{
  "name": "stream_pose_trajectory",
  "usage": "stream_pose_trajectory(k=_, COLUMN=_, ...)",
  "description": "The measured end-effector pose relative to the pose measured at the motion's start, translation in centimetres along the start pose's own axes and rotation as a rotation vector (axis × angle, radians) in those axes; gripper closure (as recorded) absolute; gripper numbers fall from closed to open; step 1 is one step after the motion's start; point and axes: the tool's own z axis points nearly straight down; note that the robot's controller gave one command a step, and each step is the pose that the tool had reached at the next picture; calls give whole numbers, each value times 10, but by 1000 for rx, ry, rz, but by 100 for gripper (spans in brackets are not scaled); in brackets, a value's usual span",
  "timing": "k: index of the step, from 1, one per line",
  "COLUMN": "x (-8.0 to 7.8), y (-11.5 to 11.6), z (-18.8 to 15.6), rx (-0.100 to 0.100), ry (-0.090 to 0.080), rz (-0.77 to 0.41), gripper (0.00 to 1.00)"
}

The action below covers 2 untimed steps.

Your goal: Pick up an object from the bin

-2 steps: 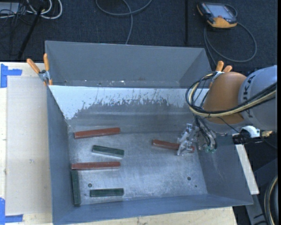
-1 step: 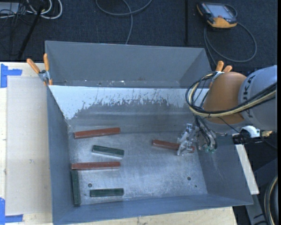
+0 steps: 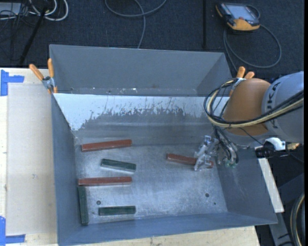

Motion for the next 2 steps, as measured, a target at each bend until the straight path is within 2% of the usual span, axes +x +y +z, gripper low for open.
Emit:
stream_pose_trajectory(k=1, x=5, y=0, z=-16, rx=-1, ry=17, rz=-1, gripper=100)
stream_pose_trajectory(k=2, x=2, y=1, z=-34, rx=-2, ry=12, rz=-1, gripper=100)
